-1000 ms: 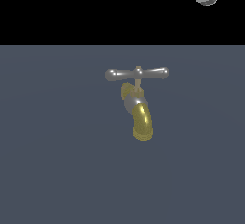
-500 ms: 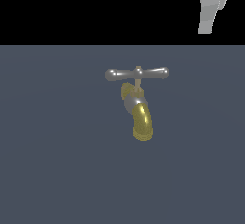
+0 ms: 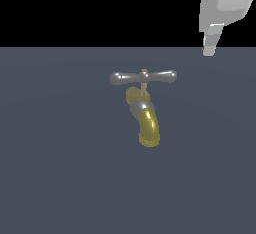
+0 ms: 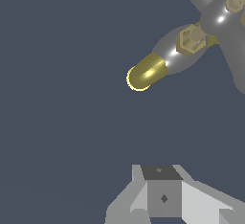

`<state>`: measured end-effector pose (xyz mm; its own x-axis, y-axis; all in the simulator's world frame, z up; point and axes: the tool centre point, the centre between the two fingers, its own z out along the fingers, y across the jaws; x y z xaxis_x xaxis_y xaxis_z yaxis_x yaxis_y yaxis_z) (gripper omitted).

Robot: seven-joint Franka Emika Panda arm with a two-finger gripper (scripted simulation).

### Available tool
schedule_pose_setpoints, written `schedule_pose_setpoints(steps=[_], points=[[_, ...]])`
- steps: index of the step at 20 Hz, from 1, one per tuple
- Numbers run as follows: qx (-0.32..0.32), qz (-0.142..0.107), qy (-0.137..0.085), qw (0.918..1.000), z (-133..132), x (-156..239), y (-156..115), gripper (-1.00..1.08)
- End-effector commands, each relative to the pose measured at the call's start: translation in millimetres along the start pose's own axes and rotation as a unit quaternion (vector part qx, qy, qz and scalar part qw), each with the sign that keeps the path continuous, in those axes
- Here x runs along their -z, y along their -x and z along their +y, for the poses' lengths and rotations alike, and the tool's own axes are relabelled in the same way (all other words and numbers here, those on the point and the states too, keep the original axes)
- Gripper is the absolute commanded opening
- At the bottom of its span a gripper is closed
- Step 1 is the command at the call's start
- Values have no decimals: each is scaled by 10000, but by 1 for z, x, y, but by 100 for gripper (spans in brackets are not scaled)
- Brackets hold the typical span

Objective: Turn on the faucet by rotating a designated handle.

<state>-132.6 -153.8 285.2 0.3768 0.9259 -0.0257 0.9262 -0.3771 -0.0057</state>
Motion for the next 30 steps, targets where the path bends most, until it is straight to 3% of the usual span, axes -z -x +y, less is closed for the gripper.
schedule_pose_setpoints(steps=[1,13,30], points=[[243,2,12,9997,10,-8,0,-100],[1298,33,45,9915,51,-41,-10,-100],[2536,106,61,9672,95,-81,-35,-100]])
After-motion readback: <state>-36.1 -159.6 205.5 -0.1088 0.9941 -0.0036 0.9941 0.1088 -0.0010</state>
